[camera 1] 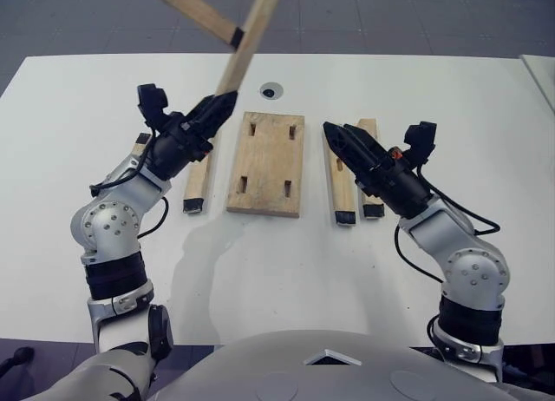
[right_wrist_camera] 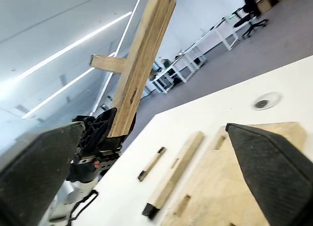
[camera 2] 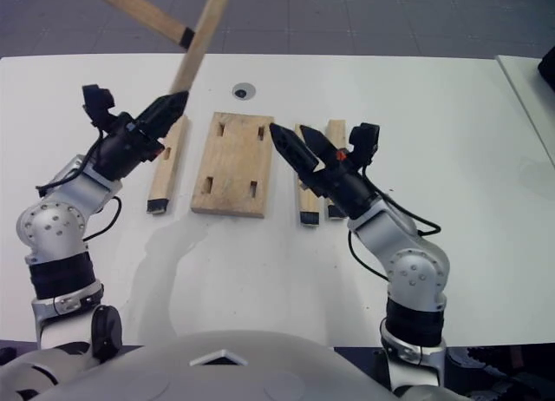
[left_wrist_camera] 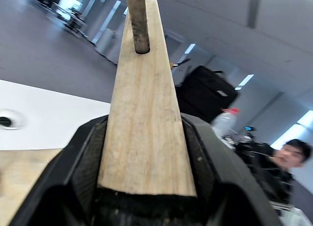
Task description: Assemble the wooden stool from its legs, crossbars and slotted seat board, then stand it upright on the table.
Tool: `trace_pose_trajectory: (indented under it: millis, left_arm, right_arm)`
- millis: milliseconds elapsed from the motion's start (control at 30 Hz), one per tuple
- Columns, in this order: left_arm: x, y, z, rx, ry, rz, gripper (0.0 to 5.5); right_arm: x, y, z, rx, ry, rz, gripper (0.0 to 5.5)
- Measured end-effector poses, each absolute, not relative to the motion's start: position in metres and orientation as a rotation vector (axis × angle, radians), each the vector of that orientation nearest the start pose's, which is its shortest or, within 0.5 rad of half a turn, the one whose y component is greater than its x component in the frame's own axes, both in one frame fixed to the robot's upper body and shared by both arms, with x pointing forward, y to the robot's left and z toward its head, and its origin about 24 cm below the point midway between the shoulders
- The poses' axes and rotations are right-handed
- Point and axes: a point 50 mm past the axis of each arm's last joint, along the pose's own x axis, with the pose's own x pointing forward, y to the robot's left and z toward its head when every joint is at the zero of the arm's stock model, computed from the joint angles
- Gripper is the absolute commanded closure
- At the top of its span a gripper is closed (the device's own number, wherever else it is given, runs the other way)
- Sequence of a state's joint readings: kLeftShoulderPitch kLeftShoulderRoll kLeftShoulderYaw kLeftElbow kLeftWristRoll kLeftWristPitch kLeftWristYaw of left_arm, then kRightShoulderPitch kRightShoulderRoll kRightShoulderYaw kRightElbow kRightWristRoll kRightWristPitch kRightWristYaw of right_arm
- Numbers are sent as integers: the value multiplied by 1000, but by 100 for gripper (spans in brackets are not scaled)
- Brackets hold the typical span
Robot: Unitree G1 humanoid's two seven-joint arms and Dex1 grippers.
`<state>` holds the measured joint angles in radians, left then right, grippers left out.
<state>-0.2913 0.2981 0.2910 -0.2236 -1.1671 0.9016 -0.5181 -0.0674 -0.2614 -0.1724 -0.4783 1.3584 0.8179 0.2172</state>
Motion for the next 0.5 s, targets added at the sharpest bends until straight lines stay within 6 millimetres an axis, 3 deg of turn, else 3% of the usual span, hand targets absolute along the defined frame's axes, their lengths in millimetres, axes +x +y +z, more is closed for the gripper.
trace_pose_trajectory:
  millis: [100, 167, 500]
  left_arm:
    - [251, 144, 172, -824, 101, -1222, 343]
    - [247, 140, 180, -832, 116, -1297, 343]
    - [234, 136, 180, -789, 221, -1408, 343]
  right_arm:
    - [219, -136, 161, 932, 153, 1019, 10]
    - [218, -135, 167, 944, 174, 1070, 10]
    - [215, -129, 195, 1071, 127, 1244, 10]
